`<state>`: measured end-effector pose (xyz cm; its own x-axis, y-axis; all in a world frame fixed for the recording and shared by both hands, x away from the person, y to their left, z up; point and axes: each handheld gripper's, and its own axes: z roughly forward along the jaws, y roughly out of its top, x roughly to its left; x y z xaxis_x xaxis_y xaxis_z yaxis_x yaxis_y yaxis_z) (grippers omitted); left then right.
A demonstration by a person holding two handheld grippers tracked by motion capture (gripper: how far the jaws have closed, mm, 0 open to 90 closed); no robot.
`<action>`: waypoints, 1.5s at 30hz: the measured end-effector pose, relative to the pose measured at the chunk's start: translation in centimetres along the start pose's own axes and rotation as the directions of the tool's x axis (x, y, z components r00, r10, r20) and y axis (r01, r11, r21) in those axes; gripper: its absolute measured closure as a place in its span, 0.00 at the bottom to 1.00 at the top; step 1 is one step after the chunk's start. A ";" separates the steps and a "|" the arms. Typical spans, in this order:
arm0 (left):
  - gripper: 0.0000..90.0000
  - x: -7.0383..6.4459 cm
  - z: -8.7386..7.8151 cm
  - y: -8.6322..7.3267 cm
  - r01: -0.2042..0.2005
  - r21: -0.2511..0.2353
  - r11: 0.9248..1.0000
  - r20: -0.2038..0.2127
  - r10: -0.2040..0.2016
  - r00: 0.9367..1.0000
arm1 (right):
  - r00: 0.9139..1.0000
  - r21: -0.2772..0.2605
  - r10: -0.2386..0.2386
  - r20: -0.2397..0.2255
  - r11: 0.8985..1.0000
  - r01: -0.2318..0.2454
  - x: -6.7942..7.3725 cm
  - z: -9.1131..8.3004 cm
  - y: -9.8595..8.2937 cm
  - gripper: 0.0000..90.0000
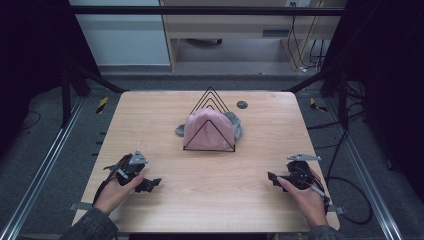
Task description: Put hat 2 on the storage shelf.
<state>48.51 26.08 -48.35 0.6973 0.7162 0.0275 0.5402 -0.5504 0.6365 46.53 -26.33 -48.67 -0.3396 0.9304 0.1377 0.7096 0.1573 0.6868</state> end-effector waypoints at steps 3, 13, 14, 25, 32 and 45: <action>0.06 0.2 0.3 -0.3 0.011 0.002 1.000 -0.004 -0.011 1.000 | 1.000 0.008 0.003 0.001 1.000 -0.003 -0.1 0.3 -0.4 0.13; 0.05 0.5 1.0 -0.9 0.024 0.024 0.999 0.002 -0.024 1.000 | 1.000 0.021 0.019 -0.005 1.000 -0.019 -0.3 0.8 -0.9 0.12; 0.04 0.5 1.1 -1.0 0.023 0.020 1.000 0.001 -0.023 1.000 | 1.000 0.018 0.011 -0.004 1.000 -0.011 -0.3 0.8 -1.0 0.12; 0.00 0.2 1.2 -1.7 0.018 -0.028 0.999 -0.009 -0.018 1.000 | 1.000 -0.003 0.002 0.001 1.000 -0.002 0.0 0.9 -1.3 0.08; 0.00 0.3 1.2 -1.9 0.012 -0.051 0.999 -0.005 -0.013 1.000 | 1.000 -0.021 -0.002 0.000 1.000 0.002 0.2 1.0 -1.6 0.07; 0.00 0.2 1.3 -2.0 0.014 -0.059 0.998 -0.006 -0.015 1.000 | 0.991 -0.049 -0.126 0.050 0.991 0.128 1.3 1.7 -2.2 0.03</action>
<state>48.20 26.79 -50.55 0.6867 0.7266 0.0225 0.5215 -0.5141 0.6810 45.58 -24.94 -51.24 -0.3949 0.9186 0.0148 0.6292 0.2587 0.7329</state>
